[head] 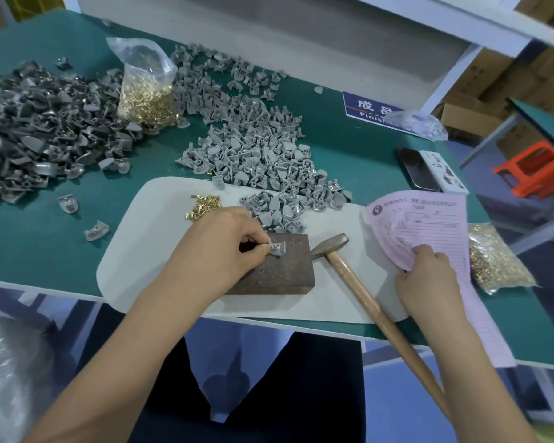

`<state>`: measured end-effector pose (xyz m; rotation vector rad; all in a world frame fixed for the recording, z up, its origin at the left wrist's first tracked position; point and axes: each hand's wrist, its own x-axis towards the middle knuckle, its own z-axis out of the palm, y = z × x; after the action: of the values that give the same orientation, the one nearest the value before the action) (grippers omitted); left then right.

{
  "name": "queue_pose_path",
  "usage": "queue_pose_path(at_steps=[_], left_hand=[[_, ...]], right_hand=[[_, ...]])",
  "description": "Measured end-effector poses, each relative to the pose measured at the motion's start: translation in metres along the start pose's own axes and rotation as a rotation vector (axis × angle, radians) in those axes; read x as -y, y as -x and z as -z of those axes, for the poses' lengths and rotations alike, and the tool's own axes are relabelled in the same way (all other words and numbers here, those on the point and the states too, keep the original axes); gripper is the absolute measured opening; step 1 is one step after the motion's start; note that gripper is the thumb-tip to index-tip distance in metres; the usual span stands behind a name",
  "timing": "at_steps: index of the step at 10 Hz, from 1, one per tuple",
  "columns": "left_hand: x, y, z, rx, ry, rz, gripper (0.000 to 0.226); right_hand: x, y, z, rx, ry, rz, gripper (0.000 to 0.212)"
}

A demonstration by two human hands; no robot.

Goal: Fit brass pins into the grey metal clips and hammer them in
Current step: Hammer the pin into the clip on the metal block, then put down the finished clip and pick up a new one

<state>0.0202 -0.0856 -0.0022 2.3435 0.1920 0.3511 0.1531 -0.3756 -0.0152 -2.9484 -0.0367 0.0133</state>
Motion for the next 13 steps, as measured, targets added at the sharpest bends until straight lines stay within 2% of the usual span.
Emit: queue_pose_path(at_steps=[1,2,3,4,5,6,7,8,9,10,12,13], left_hand=[[0.0,0.0,0.001,0.002,0.004,0.017,0.008],[-0.001,0.0,0.001,0.003,0.0,0.022,0.006],[-0.002,0.001,0.001,0.0,0.002,0.023,0.006],[-0.001,0.0,0.001,0.002,-0.004,0.021,0.005],[-0.001,0.0,0.001,-0.004,0.009,0.022,0.006],[-0.001,0.0,0.0,-0.002,0.016,0.021,0.006],[-0.001,0.001,0.0,0.002,0.016,0.027,0.007],[0.0,0.002,0.0,-0.005,0.018,0.031,0.007],[-0.001,0.003,0.0,-0.017,0.022,0.038,0.008],[-0.001,0.003,-0.002,-0.023,0.016,0.03,0.009],[-0.003,0.003,-0.008,-0.068,-0.07,0.032,0.004],[-0.01,0.002,-0.015,-0.087,-0.152,0.016,0.004]], right_hand=[[-0.008,-0.006,0.003,0.011,-0.074,-0.002,0.024],[-0.015,-0.016,0.01,-0.066,-0.141,0.014,0.009],[-0.023,-0.022,0.032,-0.214,-0.449,-0.063,0.026],[-0.028,-0.03,0.073,-0.382,-0.523,-0.138,0.021],[-0.158,-0.137,0.149,-0.462,-0.331,-0.03,0.017],[-0.126,-0.178,0.159,-0.519,-0.265,0.021,0.019],[-0.076,-0.24,0.179,-0.488,-0.116,-0.011,0.026],[-0.056,-0.15,0.091,-0.539,0.059,0.081,0.038],[-0.041,-0.116,0.037,-0.353,0.105,0.018,0.044],[-0.048,-0.113,0.012,-0.226,0.22,0.013,0.048],[-0.045,-0.1,0.0,-0.174,0.36,0.072,0.078],[-0.041,-0.087,0.005,-0.168,0.29,0.154,0.083]])
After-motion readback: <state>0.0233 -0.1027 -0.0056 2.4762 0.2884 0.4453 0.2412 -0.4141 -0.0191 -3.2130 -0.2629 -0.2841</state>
